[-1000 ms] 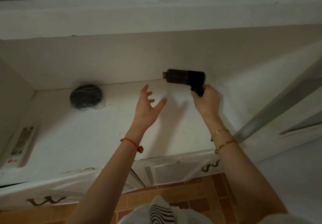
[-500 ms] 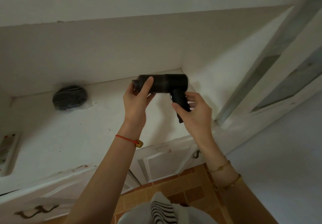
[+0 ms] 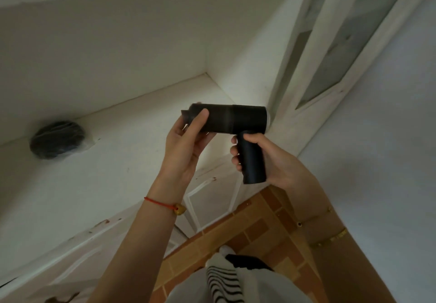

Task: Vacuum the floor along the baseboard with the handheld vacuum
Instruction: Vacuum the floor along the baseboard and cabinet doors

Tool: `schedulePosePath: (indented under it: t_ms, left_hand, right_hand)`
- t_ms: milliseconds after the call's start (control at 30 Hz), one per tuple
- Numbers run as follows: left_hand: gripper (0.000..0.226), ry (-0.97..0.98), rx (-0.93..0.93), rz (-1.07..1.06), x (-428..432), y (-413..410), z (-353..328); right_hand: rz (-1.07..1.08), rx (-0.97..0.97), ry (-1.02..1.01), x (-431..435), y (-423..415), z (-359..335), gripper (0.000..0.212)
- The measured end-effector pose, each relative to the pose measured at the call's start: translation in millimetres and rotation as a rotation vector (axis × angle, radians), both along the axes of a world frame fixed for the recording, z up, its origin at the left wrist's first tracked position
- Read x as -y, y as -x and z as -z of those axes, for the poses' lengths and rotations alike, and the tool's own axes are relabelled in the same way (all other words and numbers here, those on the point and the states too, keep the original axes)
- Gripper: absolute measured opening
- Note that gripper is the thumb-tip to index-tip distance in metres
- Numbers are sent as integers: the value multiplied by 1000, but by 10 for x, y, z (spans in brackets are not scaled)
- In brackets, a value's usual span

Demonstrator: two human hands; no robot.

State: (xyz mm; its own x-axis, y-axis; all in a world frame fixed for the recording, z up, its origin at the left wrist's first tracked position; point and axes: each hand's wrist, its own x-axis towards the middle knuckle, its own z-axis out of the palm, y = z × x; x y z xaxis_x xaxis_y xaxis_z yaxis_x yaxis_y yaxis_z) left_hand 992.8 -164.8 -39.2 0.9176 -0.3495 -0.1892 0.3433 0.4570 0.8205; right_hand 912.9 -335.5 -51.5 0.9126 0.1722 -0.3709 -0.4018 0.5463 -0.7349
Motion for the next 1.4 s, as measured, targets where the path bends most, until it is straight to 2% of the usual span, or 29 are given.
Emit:
schedulePosePath:
  t_ms: [200,533,733,967,1400]
  left_hand:
    - [43,57,-58,191,161,251,10]
    - [40,-14,1,442,579,763,-6]
    - [48,13,-20,561,899,1130,-17]
    - [39,-22,-5,621,1342,1663,4]
    - [58,1,-37,577,2106,2516,-5]
  right_hand:
    - [63,52,-54,70,459,42,22]
    - [249,87,-23,282,1298,122,6]
    - [363,68,-19,491,1806,151,10]
    - [416,57,-66,860,2413,138,5]
    - [411,17,-29,1622,3180,101,12]
